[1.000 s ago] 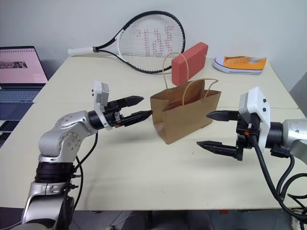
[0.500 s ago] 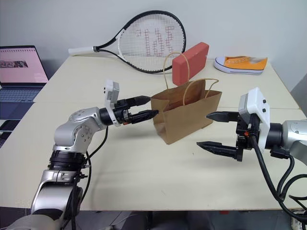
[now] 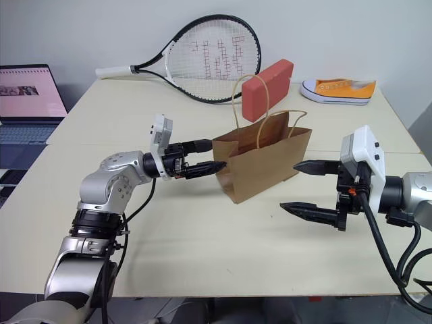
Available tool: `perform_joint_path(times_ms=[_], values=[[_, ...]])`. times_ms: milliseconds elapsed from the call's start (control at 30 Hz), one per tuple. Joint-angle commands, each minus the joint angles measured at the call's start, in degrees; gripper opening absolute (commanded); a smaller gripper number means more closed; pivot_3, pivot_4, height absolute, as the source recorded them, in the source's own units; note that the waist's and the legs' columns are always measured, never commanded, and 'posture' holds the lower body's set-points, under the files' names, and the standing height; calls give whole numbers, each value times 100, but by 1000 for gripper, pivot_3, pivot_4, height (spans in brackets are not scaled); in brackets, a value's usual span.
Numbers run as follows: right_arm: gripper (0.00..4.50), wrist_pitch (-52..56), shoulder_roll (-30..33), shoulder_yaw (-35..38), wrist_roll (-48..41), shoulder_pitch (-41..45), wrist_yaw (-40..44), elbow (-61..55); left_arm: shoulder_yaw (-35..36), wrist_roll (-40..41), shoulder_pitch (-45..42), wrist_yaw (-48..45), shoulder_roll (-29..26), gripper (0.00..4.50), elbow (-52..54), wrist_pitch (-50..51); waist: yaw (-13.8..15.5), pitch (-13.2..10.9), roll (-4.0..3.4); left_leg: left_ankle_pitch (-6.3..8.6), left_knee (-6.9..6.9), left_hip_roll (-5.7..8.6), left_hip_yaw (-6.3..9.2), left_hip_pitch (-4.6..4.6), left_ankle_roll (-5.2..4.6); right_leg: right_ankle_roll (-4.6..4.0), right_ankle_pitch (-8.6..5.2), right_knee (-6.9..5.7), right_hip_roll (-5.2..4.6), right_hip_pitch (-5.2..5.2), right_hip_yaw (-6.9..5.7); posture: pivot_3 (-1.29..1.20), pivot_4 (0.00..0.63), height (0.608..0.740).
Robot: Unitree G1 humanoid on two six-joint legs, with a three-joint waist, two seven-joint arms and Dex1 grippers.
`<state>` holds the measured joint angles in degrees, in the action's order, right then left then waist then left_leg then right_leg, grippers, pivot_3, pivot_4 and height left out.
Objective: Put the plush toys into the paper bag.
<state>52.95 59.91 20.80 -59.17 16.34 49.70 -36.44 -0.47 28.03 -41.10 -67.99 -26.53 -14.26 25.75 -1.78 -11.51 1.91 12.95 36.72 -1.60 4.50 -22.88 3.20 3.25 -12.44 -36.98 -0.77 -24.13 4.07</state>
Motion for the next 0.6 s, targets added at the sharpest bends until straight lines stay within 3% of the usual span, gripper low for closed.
perform_joint_path(times_ms=[33,233,500,600], values=[[4500,-109,73,161,-45,-20,-20,-92,-82,-80,58,154,84,4480,408,-135,3,0,0,0,0,0,0,0,0,1,0,0,0,0,0,0,150,740],[4500,-247,28,163,93,-107,-59,-139,-161,-247,469,790,261,4480,1006,-83,0,0,0,0,-1,0,0,1,0,3,1,-1,0,0,1,0,150,740],[4500,-648,-104,-72,454,-118,-107,-139,-232,-726,622,1696,860,4480,949,-725,11,0,0,0,13,1,0,-2,0,3,2,3,0,4,2,0,150,740],[4500,-693,-121,-131,464,-107,-117,-143,-246,-755,624,1695,919,3849,910,-925,0,0,0,0,12,1,-1,0,0,3,2,1,0,3,3,0,150,740]])
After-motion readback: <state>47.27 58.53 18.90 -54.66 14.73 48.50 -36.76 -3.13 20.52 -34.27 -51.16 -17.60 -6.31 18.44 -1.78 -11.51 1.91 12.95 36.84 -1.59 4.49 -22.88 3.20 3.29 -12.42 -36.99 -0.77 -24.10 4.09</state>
